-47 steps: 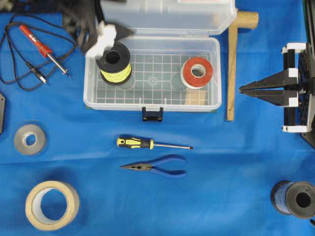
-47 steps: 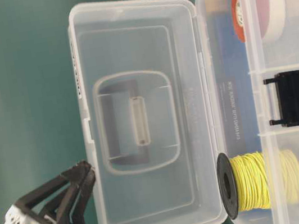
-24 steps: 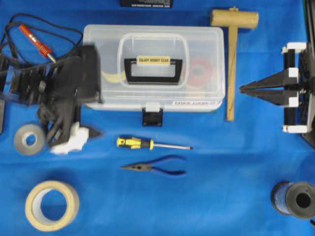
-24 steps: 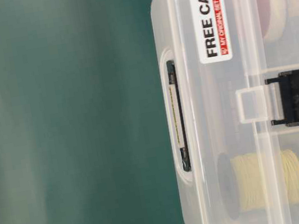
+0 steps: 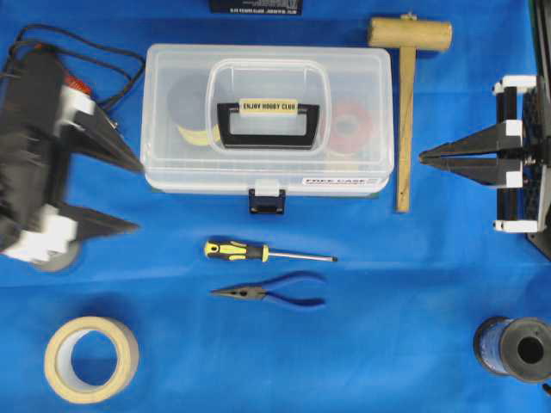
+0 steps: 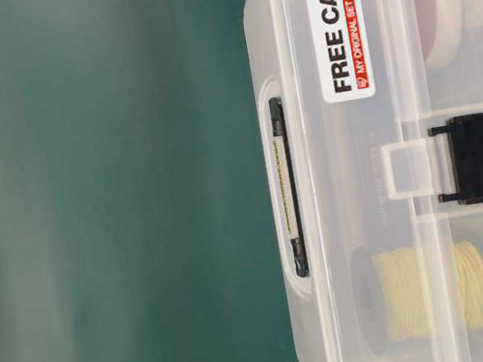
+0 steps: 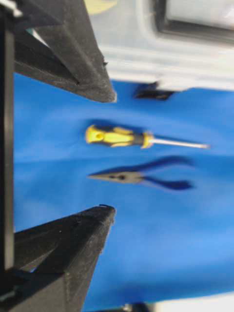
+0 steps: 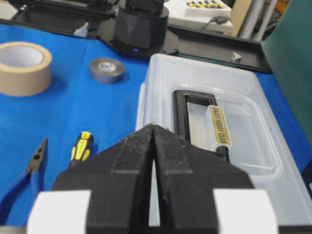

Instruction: Close the tool box with the left arm.

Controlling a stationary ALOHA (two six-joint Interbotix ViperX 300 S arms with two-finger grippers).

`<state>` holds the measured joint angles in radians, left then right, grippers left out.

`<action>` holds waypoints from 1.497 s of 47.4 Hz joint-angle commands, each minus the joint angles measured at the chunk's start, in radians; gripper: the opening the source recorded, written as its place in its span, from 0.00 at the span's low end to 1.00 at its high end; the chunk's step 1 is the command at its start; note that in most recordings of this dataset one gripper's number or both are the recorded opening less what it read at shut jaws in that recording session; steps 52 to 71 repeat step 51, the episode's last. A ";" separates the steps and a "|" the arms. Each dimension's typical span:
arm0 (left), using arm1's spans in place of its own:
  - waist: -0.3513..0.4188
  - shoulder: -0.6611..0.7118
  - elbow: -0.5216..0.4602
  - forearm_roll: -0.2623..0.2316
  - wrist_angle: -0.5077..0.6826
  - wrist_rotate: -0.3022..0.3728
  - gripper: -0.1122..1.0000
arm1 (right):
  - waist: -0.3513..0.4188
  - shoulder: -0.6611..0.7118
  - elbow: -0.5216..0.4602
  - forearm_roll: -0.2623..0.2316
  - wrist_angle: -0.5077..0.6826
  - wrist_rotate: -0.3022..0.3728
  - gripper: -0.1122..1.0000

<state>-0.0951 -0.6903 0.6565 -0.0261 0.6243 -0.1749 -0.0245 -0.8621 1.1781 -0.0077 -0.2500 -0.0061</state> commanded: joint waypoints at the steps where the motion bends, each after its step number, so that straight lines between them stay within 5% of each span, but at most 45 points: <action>1: 0.003 -0.106 0.055 0.003 -0.078 0.032 0.93 | -0.002 0.002 -0.018 0.000 -0.008 0.000 0.10; 18: 0.031 -0.426 0.417 0.000 -0.377 0.198 0.93 | -0.002 0.002 -0.020 -0.002 -0.011 0.000 0.10; 32: 0.032 -0.595 0.681 -0.020 -0.518 0.173 0.93 | -0.003 -0.006 -0.021 -0.002 -0.011 0.000 0.10; 71: 0.031 -0.598 0.746 -0.017 -0.583 0.147 0.93 | -0.003 -0.008 -0.020 0.000 -0.008 0.000 0.10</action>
